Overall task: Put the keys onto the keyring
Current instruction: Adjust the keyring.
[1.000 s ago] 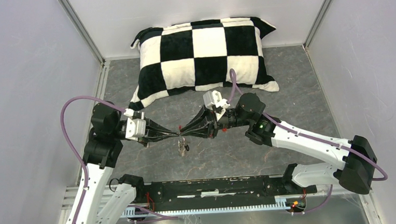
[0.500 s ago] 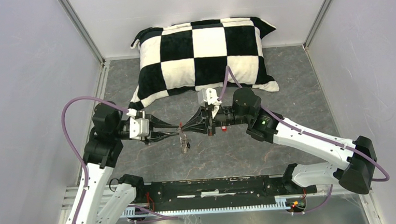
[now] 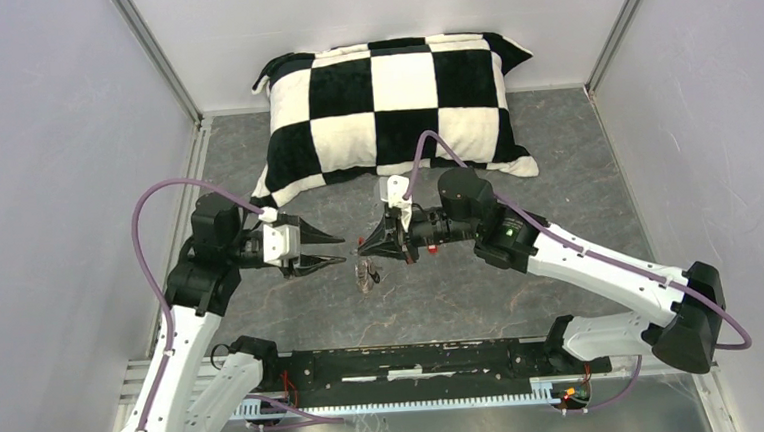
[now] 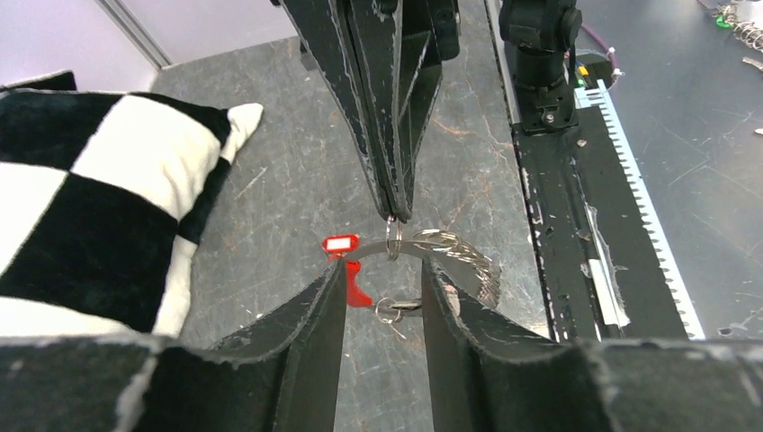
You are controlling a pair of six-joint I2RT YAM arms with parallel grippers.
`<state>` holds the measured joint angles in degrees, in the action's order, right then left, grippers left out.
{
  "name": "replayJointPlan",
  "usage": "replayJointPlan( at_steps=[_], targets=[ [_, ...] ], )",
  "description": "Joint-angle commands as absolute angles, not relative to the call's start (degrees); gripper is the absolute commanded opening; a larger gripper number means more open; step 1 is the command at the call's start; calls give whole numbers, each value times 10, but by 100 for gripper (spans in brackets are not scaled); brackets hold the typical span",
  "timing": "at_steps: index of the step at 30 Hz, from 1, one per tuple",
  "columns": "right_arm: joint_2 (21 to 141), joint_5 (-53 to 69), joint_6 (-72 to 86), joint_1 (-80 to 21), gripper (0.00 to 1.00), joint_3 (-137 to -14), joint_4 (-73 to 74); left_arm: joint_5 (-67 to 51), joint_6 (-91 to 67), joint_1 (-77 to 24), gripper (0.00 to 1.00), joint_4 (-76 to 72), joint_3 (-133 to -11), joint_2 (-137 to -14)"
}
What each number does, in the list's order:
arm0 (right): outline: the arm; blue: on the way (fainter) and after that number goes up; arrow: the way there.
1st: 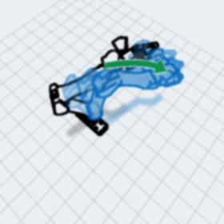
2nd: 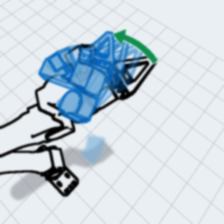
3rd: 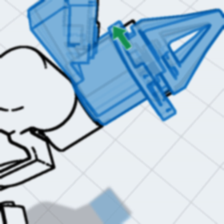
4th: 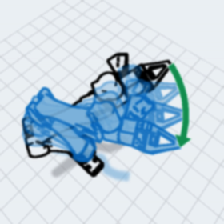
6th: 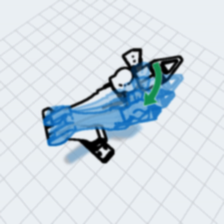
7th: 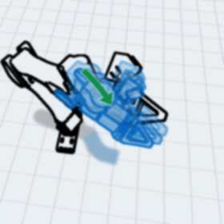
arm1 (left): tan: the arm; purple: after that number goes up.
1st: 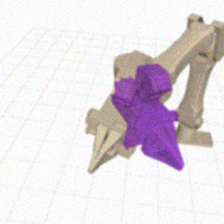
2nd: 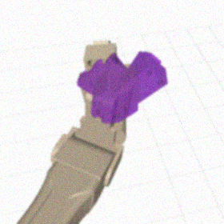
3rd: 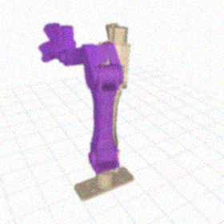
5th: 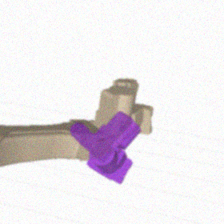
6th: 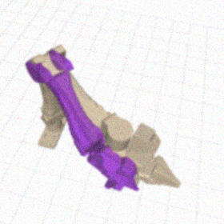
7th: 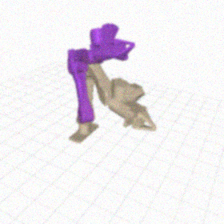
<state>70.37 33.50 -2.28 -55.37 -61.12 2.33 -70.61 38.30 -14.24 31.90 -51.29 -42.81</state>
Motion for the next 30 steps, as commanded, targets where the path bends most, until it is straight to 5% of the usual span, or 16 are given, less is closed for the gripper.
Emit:
replayJointPlan(
  at_steps=[1,11,25,30],
  targets=[
    [714,349,-37,-553,0,-656,32,-705,421,-144,45,354,-529,-442],
    [734,368,-42,-553,0,-679,47,-725,433,-144,46,368,-531,-454],
    [744,384,-32,-555,0,-679,30,-737,438,-149,31,367,-519,-465],
    [744,387,-28,-555,0,-675,26,-729,439,-149,18,367,-513,-460]
  ],
)
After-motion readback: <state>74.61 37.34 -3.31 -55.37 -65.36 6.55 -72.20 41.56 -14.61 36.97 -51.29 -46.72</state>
